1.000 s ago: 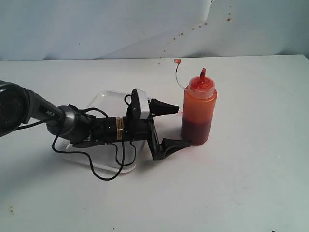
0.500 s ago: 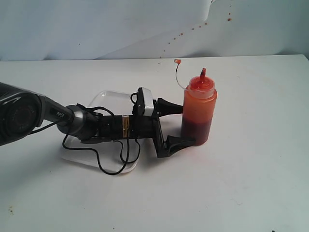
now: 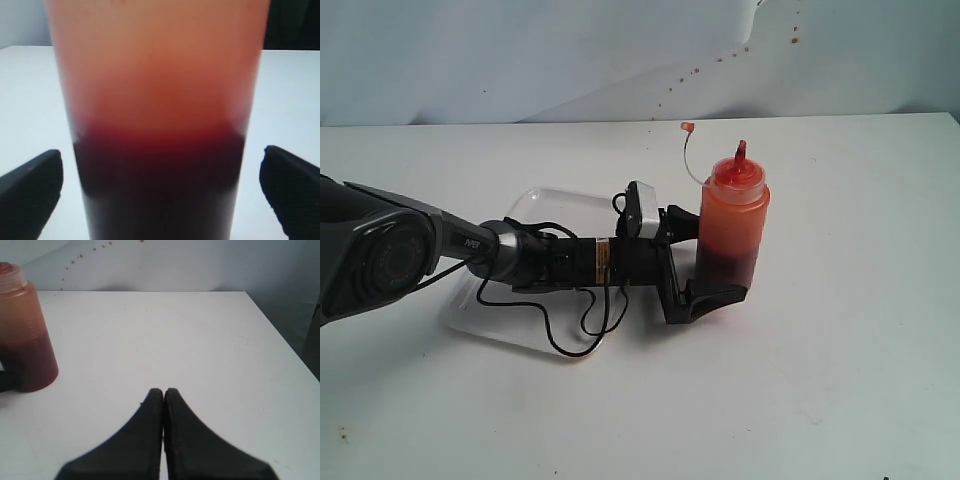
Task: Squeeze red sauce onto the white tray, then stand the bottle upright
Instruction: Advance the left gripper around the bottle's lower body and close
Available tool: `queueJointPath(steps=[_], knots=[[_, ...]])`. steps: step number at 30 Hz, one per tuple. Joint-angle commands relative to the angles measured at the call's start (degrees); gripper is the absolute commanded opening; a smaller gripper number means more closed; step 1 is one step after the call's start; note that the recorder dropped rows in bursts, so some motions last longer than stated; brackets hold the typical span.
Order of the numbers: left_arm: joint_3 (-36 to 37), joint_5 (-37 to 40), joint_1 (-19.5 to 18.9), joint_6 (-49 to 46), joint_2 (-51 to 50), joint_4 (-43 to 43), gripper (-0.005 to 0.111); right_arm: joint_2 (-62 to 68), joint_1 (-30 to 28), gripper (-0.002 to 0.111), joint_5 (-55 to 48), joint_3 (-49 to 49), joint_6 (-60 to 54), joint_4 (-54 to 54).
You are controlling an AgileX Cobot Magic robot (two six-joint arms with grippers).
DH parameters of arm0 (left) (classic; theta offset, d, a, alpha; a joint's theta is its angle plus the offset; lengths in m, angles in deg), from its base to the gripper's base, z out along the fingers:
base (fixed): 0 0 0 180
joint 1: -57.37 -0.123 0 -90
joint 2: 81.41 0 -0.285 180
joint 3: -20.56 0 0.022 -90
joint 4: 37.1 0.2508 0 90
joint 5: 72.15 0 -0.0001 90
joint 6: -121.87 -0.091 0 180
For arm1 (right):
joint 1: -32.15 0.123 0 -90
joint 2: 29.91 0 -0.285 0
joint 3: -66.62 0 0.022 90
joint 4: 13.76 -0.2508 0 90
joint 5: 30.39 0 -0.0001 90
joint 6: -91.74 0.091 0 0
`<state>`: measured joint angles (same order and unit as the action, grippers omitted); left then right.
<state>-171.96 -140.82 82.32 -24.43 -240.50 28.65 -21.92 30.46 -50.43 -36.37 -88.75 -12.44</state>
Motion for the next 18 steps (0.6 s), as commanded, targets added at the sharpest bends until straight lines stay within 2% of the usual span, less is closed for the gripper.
queueJointPath(steps=[1, 18], knots=[[-0.5, -0.2, 0.3, 0.6, 0.1, 0.9, 0.104, -0.2, -0.5, 0.0, 0.3, 0.2, 0.2, 0.0], [-0.5, 0.0, 1.3, 0.6, 0.1, -0.4, 0.104, -0.2, -0.5, 0.0, 0.3, 0.2, 0.2, 0.0]])
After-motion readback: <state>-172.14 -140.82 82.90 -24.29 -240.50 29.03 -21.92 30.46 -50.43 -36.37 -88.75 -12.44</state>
